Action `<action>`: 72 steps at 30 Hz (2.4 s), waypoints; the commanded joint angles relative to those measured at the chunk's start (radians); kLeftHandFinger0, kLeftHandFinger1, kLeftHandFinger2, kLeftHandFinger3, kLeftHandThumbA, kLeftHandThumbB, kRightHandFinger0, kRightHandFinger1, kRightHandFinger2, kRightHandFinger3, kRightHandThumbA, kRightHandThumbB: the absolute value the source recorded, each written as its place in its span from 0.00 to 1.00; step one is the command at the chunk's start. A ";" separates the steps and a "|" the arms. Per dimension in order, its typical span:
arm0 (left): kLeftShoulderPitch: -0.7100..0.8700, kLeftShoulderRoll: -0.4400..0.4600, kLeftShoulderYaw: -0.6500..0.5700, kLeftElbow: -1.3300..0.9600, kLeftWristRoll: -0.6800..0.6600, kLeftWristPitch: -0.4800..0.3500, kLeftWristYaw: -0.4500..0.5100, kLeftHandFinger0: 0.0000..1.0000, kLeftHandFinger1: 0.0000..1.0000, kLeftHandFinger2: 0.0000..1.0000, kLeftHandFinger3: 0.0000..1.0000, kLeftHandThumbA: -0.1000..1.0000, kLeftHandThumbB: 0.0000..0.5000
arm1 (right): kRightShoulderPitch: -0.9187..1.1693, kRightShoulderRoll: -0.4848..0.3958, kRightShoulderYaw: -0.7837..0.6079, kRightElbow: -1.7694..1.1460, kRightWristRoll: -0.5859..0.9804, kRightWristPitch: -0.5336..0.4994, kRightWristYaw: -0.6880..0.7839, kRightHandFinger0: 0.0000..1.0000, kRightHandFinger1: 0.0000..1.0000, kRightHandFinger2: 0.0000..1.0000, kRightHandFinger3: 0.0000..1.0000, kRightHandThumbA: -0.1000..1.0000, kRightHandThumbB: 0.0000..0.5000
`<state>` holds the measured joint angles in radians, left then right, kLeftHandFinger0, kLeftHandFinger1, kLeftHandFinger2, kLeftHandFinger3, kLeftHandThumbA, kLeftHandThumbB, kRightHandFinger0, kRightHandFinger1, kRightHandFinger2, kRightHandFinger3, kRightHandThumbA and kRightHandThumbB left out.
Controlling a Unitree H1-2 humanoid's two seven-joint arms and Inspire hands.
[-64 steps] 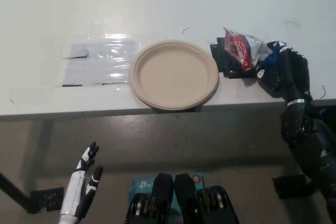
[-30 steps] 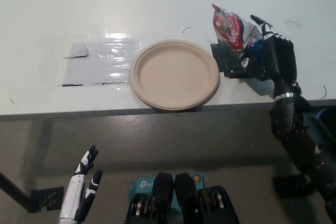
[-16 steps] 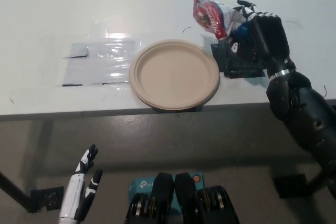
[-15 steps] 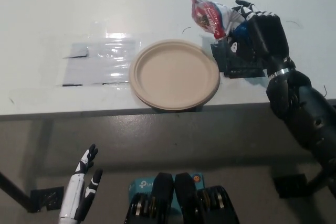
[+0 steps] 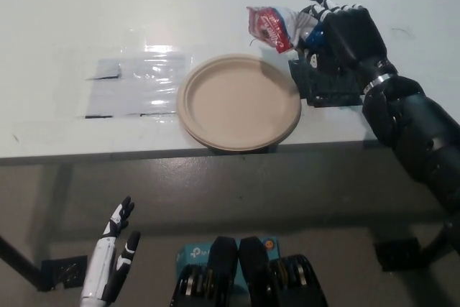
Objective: The robot picks up a small bag of sunflower seeds on the right hand side and take it to the empty plate on the left hand side then pours some sunflower seeds on to the plate.
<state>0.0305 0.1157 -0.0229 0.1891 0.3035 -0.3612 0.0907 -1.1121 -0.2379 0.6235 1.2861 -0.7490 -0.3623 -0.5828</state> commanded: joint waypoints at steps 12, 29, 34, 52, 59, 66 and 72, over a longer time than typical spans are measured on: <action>-0.042 0.012 0.005 -0.021 0.002 -0.034 0.019 1.00 1.00 1.00 1.00 1.00 0.57 | -0.102 -0.006 0.086 0.005 -0.076 -0.003 -0.004 0.00 0.37 0.85 0.65 0.00 0.42; -0.053 0.017 0.007 -0.027 -0.003 -0.024 0.013 1.00 1.00 1.00 1.00 1.00 0.57 | -0.060 -0.012 0.197 -0.014 -0.181 0.007 -0.052 0.00 0.31 0.83 0.70 0.00 0.45; -0.051 0.018 0.004 -0.036 -0.005 -0.011 0.003 1.00 1.00 1.00 1.00 1.00 0.59 | -0.049 -0.020 0.216 -0.025 -0.198 -0.012 -0.072 0.00 0.13 0.64 0.41 0.00 0.49; -0.058 0.027 -0.003 -0.030 -0.007 -0.018 -0.005 1.00 1.00 1.00 1.00 1.00 0.55 | -0.084 -0.072 0.329 -0.053 -0.335 0.076 -0.124 0.00 0.11 0.64 0.06 0.03 0.75; -0.055 0.029 -0.005 -0.035 -0.010 -0.011 -0.009 1.00 1.00 1.00 1.00 1.00 0.57 | -0.111 -0.085 0.375 -0.044 -0.376 0.090 -0.163 0.00 0.10 0.66 0.14 0.00 0.58; -0.054 0.032 -0.006 -0.038 -0.014 -0.012 -0.013 1.00 1.00 1.00 1.00 1.00 0.54 | -0.143 -0.105 0.409 -0.051 -0.421 0.099 -0.152 0.00 0.07 0.62 0.12 0.00 0.59; -0.051 0.034 -0.009 -0.042 -0.014 -0.008 -0.014 1.00 1.00 1.00 1.00 1.00 0.54 | -0.166 -0.121 0.411 -0.067 -0.435 0.076 -0.147 0.00 0.04 0.57 0.18 0.00 0.59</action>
<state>-0.0156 0.1370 -0.0258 0.1813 0.2981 -0.3596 0.0875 -1.1884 -0.3224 1.0285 1.2424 -1.1511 -0.3088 -0.7132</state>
